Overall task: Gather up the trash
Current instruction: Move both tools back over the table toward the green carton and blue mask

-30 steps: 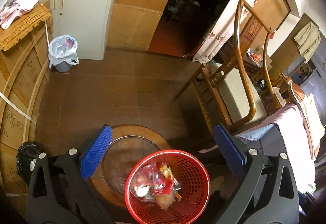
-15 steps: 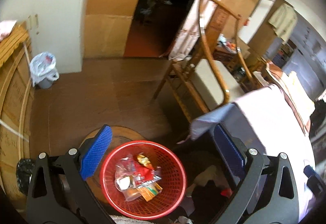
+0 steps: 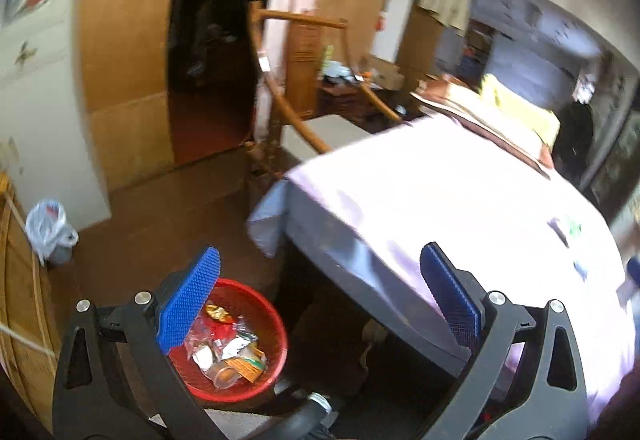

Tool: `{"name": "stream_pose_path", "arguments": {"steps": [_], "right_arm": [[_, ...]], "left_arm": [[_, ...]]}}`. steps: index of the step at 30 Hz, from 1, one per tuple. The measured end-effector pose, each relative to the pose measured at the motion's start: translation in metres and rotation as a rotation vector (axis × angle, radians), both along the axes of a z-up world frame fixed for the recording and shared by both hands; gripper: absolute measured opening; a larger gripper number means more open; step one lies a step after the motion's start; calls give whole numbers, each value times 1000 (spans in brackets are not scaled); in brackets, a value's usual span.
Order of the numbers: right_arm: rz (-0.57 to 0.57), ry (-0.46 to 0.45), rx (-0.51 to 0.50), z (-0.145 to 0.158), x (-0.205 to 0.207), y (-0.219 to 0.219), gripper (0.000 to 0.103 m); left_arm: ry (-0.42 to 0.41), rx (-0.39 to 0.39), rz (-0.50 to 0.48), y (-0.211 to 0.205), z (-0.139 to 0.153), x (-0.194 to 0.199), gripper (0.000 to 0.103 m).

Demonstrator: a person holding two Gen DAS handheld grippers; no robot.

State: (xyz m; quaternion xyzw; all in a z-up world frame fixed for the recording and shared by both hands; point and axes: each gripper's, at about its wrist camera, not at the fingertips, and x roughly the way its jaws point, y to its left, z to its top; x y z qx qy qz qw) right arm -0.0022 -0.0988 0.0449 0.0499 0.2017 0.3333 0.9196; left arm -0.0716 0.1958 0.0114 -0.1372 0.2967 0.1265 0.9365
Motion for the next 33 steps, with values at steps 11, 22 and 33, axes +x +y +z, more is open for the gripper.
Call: {"name": "stream_pose_path", "arguments": {"steps": [11,22,33], "right_arm": [[-370,92,49,-29,40,-160,98],[-577,304,-146,-88,143,-224,99],[-552,398,-72,-111,179,-252,98]], "left_arm": [[150,24,-305,-107,-19,80,96],[284,143,-547,-225,-50,190,96],[287,146,-696,-337,-41,287,97]]}}
